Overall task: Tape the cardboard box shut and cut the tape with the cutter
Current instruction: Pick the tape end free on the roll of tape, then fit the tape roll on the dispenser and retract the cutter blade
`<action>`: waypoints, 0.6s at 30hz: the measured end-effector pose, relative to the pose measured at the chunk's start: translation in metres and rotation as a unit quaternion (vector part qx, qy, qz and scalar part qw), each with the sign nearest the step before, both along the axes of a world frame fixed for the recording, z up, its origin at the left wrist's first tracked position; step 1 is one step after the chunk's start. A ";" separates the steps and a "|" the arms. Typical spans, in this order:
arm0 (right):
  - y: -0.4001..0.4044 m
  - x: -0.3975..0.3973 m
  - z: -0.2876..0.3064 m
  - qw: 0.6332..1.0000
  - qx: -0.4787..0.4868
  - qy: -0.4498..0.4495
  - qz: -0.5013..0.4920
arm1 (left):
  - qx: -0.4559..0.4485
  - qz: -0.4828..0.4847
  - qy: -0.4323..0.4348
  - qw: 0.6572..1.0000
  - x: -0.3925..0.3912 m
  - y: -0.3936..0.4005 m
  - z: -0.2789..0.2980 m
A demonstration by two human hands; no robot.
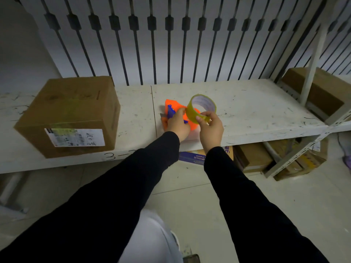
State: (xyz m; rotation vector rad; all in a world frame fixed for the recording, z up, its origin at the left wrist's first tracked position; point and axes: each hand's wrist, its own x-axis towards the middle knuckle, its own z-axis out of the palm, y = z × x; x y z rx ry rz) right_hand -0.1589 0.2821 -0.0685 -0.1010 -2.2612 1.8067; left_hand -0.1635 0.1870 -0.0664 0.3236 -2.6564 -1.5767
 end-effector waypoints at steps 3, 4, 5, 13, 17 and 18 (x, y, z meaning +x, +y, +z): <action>0.004 -0.011 -0.012 0.999 0.010 0.001 -0.032 | -0.116 -0.064 -0.025 0.991 -0.010 0.003 -0.009; 0.004 -0.014 -0.016 0.999 0.012 0.001 -0.039 | -0.150 -0.082 -0.031 0.985 -0.012 0.002 -0.013; 0.004 -0.017 -0.019 0.999 0.014 0.005 -0.045 | -0.187 -0.093 -0.031 0.977 -0.014 0.001 -0.016; -0.001 -0.023 -0.031 0.994 0.048 -0.014 -0.097 | -0.259 -0.068 0.013 0.963 -0.009 -0.026 -0.036; -0.011 -0.020 -0.036 0.992 0.071 -0.062 -0.084 | -0.279 -0.065 0.001 0.958 -0.003 -0.041 -0.038; -0.015 -0.020 -0.039 0.991 0.078 -0.073 -0.078 | -0.281 -0.062 -0.004 0.958 -0.001 -0.045 -0.038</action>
